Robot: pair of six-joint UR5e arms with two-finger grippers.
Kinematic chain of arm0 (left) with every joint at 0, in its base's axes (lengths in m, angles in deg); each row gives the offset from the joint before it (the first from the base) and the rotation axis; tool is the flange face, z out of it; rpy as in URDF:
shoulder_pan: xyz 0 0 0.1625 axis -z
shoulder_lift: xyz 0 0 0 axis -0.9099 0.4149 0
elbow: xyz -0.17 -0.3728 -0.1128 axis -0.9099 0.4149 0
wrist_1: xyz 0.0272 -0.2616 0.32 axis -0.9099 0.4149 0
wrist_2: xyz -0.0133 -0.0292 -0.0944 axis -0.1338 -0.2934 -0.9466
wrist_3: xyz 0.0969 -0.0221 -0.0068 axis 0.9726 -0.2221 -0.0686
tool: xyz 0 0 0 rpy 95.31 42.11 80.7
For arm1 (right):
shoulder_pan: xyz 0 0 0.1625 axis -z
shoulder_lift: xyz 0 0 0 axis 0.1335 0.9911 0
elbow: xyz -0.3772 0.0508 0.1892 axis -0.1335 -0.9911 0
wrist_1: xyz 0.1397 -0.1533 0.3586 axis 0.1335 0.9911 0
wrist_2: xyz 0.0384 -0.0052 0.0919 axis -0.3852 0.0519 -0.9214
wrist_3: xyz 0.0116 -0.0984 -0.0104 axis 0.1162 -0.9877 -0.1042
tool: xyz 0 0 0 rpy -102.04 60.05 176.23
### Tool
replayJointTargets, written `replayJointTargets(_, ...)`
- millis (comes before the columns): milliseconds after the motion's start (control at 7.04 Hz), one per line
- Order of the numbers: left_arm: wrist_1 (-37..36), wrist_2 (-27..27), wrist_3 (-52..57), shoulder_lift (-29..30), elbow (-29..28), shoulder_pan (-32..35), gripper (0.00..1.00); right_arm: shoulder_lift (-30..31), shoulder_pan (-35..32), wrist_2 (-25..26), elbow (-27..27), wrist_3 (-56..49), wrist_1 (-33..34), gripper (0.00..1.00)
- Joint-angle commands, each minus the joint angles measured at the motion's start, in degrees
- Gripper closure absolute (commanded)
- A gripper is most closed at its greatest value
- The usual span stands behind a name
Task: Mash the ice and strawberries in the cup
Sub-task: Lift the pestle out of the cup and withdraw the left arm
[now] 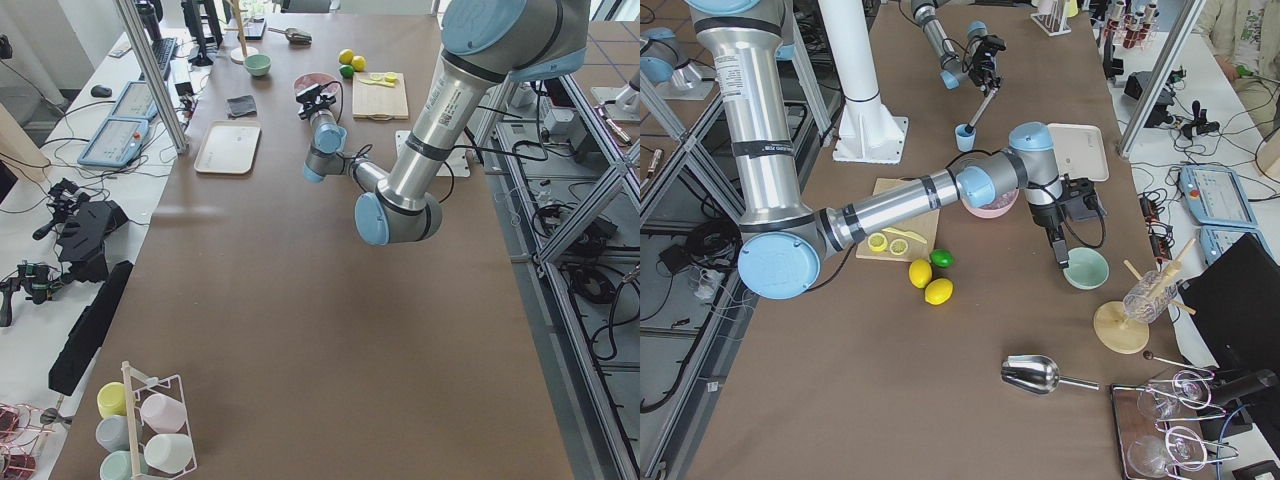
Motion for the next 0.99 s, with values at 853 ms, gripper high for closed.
replayJointTargets(853, -0.1, 2.4, -2.6, 0.4, 1.7, 2.5, 1.00, -0.4, 0.0, -0.1, 0.1, 0.0, 0.0, 0.00)
